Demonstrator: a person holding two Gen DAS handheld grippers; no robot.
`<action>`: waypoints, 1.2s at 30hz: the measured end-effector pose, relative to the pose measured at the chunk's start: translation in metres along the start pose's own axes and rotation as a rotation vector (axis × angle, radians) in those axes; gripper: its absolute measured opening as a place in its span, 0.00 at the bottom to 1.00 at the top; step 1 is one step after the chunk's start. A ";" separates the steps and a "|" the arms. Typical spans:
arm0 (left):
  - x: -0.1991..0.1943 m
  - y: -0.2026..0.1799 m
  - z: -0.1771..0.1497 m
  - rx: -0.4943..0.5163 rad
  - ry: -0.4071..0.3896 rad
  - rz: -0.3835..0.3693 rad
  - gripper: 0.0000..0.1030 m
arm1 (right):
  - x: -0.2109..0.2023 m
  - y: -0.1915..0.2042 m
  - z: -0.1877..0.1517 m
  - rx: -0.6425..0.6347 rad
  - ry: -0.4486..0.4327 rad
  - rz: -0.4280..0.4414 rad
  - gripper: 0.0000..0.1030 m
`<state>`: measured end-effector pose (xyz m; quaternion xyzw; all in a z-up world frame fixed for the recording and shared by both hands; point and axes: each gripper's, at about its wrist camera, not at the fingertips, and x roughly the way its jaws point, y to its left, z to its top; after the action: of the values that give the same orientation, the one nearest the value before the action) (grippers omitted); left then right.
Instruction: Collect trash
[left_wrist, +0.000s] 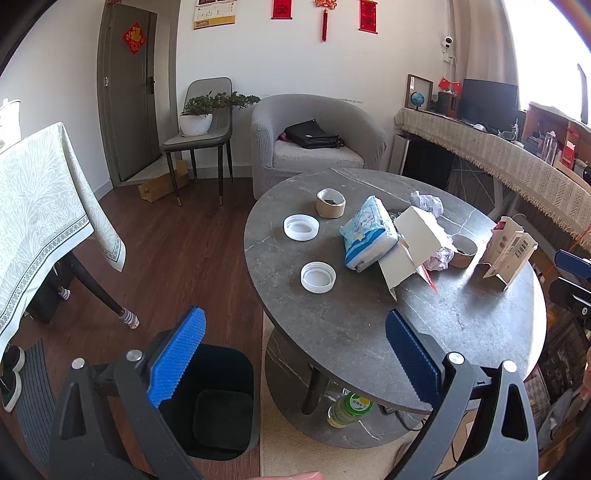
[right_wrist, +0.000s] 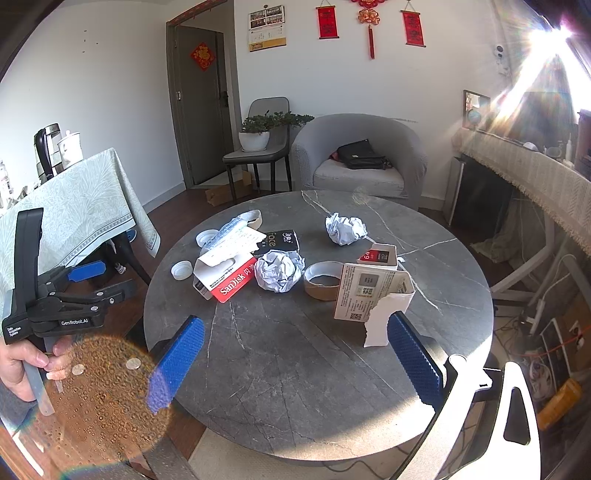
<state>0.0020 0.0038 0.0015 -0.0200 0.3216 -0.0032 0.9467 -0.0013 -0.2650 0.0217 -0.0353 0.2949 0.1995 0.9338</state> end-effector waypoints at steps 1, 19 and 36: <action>0.000 0.000 0.000 0.000 -0.001 0.000 0.97 | 0.000 0.000 0.000 0.000 -0.001 0.002 0.97; 0.000 0.001 0.000 -0.001 -0.002 -0.001 0.97 | -0.004 0.000 0.002 0.007 -0.008 0.013 0.97; 0.000 -0.001 -0.001 0.003 -0.002 -0.001 0.97 | -0.005 -0.002 0.002 0.014 -0.012 0.025 0.97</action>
<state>0.0017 0.0027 0.0009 -0.0190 0.3205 -0.0042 0.9471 -0.0032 -0.2678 0.0266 -0.0239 0.2910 0.2092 0.9333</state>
